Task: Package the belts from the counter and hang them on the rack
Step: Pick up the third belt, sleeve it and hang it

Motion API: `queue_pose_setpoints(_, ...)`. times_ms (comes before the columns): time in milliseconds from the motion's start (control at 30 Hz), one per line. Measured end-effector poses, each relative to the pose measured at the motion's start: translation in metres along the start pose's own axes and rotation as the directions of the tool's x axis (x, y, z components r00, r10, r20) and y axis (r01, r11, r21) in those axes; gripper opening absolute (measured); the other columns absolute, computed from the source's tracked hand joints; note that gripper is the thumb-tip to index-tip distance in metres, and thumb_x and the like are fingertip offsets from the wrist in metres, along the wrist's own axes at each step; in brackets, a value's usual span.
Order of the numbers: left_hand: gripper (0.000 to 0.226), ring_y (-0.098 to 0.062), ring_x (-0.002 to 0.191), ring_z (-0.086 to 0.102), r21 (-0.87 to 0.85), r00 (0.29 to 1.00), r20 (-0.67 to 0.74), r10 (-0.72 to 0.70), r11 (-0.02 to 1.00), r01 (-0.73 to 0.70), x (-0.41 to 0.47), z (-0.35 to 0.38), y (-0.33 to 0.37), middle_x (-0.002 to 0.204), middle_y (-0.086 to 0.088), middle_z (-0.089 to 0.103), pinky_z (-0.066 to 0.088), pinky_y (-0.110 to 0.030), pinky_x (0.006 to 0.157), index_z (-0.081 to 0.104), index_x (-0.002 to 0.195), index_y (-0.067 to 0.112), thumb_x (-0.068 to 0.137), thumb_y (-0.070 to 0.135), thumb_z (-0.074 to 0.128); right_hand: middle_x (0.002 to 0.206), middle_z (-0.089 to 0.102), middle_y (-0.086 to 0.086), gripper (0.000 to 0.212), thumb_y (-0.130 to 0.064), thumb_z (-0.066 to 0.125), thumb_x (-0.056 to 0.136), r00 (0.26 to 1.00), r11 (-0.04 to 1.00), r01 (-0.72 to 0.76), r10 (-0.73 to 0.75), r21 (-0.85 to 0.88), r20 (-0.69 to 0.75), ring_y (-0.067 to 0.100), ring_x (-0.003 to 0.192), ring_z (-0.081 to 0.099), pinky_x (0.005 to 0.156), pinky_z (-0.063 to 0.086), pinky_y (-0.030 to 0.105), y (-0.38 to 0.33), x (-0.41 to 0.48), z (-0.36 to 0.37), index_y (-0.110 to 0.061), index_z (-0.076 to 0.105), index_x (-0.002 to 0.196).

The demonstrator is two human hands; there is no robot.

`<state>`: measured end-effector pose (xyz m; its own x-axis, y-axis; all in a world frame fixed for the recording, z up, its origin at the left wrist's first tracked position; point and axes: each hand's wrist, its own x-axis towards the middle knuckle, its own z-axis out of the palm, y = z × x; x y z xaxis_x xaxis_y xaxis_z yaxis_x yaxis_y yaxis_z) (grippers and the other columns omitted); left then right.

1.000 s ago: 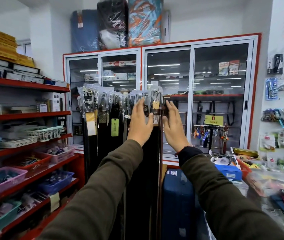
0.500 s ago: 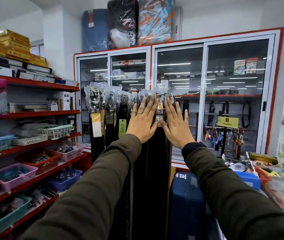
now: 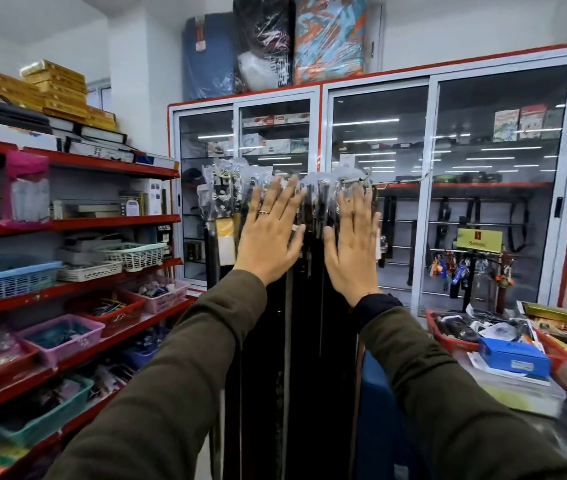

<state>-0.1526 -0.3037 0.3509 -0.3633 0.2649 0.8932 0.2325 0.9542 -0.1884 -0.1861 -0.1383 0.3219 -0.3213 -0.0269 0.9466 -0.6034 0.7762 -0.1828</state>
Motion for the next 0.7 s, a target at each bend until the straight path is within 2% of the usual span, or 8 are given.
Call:
queue_pose_setpoints(133,0.066,-0.026,0.157,0.0,0.005,0.991,-0.113,-0.078,0.997,0.079,-0.022,-0.02,-0.045,0.17,-0.005,0.006,0.004,-0.055,0.127,0.013,0.16,0.018,0.101,0.036,0.038,0.171,0.003,0.003,0.061,-0.028,0.039,0.106,0.993,0.987,0.116,-0.118,0.109,0.015,0.024,0.159,-0.006,0.129,0.003,0.047,-0.043,0.002,0.023,-0.018,0.015,0.161)
queue_pose_setpoints(200,0.066,-0.026,0.157,-0.002,-0.066,0.978,-0.144,-0.15,0.988,0.142,-0.031,-0.027,-0.066,0.17,-0.007,0.005,0.005,-0.054,0.127,0.012,0.16,0.019,0.102,0.033,0.04,0.171,0.004,0.003,0.06,-0.026,0.038,0.106,0.985,0.977,0.16,-0.167,0.14,0.043,0.024,0.159,-0.005,0.129,0.005,0.049,-0.063,0.003,0.035,-0.016,0.015,0.161)
queue_pose_setpoints(300,0.065,-0.023,0.157,-0.005,-0.145,0.973,-0.108,-0.203,0.972,0.187,-0.043,-0.031,-0.093,0.17,-0.005,0.002,0.006,-0.053,0.127,0.008,0.16,0.018,0.104,0.027,0.04,0.171,0.006,0.005,0.06,-0.027,0.036,0.106,0.962,0.962,0.24,-0.254,0.126,0.1,0.026,0.159,-0.001,0.128,0.006,0.053,-0.089,0.008,0.051,-0.014,0.015,0.161)
queue_pose_setpoints(400,0.066,-0.021,0.157,-0.007,-0.186,0.987,-0.032,-0.157,0.971,0.148,-0.048,-0.025,-0.109,0.17,0.0,0.001,0.008,-0.05,0.127,0.007,0.16,0.019,0.103,0.024,0.039,0.171,0.007,0.005,0.062,-0.031,0.037,0.105,0.931,0.947,0.32,-0.321,0.034,0.175,0.027,0.159,0.0,0.127,0.009,0.055,-0.104,0.012,0.068,-0.016,0.015,0.161)
queue_pose_setpoints(600,0.069,-0.02,0.157,-0.006,-0.209,0.989,0.121,-0.087,0.972,0.111,-0.036,-0.005,-0.12,0.17,0.002,0.002,0.012,-0.045,0.127,0.009,0.16,0.017,0.101,0.023,0.044,0.171,0.003,-0.002,0.065,-0.037,0.034,0.103,0.942,0.966,0.236,-0.2,-0.105,0.271,0.024,0.159,-0.002,0.127,0.009,0.054,-0.101,0.02,0.086,-0.023,0.009,0.161)
queue_pose_setpoints(700,0.07,-0.02,0.157,-0.004,-0.243,0.985,0.142,-0.098,0.961,0.131,-0.033,0.004,-0.116,0.17,0.002,0.004,0.014,-0.043,0.128,0.01,0.16,0.017,0.1,0.022,0.044,0.171,-0.001,-0.005,0.065,-0.036,0.034,0.104,0.938,0.977,0.191,-0.155,-0.09,0.309,0.023,0.159,-0.006,0.127,0.005,0.055,-0.097,0.02,0.085,-0.027,0.005,0.161)
